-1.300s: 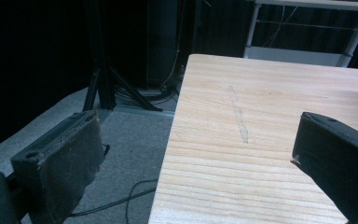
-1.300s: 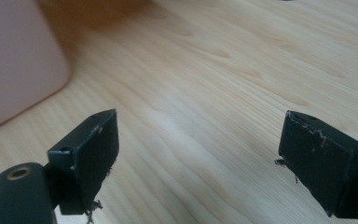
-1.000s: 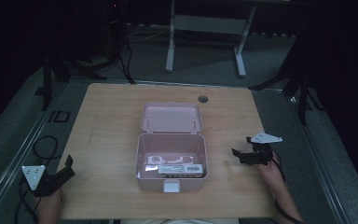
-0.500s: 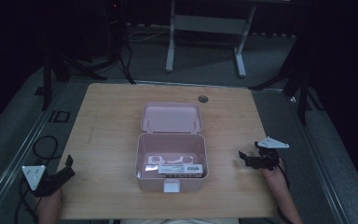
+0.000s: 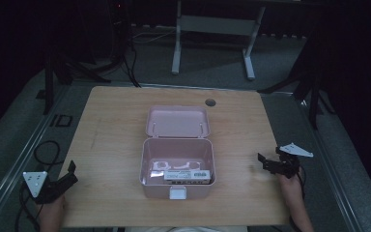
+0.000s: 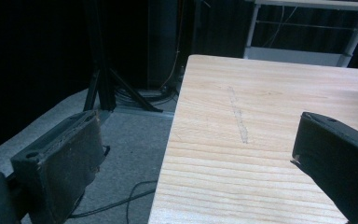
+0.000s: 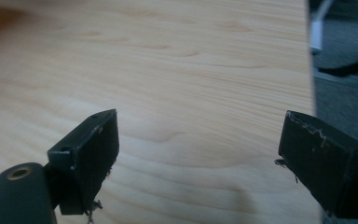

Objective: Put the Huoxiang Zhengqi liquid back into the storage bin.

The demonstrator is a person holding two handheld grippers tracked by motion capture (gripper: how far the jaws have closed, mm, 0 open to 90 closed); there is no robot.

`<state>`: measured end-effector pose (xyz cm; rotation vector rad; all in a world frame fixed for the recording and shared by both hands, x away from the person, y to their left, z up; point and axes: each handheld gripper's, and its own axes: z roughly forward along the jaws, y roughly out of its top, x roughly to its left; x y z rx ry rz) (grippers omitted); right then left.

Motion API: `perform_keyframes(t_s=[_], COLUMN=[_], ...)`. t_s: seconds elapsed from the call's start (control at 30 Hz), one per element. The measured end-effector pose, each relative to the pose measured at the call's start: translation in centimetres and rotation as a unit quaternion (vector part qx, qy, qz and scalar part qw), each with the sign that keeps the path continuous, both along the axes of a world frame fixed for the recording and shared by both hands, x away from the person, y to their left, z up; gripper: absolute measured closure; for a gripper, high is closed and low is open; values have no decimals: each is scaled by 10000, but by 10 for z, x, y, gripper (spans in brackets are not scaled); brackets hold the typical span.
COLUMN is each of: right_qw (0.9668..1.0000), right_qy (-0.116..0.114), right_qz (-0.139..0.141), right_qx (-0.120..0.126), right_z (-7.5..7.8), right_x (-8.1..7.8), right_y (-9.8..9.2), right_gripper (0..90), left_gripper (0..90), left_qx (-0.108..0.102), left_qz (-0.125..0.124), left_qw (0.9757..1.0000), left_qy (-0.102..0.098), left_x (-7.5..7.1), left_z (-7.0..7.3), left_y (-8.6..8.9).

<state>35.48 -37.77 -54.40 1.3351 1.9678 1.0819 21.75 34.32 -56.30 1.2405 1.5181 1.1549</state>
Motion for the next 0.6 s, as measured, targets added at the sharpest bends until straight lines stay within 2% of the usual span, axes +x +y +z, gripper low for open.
perform_keyframes(t_s=[0.1, 0.2, 0.37, 0.47, 0.6], right_qw=[9996, 9992, 9991, 9989, 9989], right_qy=[-28, 42, 64, 208, 256], right_qz=[-256, -371, -366, -362, -335], right_qx=[76, 174, 209, 200, 189], right_z=[1, 0, 0, -2, -3], right_x=[0, 0, -1, 1, 1], right_y=[-6, -13, -15, -15, -15], right_gripper=[120, 123, 123, 123, 123], left_gripper=[21, 21, 21, 21, 21], left_qx=[-2, 0, 1, -12, -14], left_qz=[2, -2, 1, 7, 0], left_qw=[10000, 10000, 10000, 10000, 10000], left_qy=[4, 5, -9, -14, -6], left_x=[0, 0, 0, 0, 0], left_z=[0, 0, 0, 0, 0], left_y=[0, 0, 0, 0, 0])
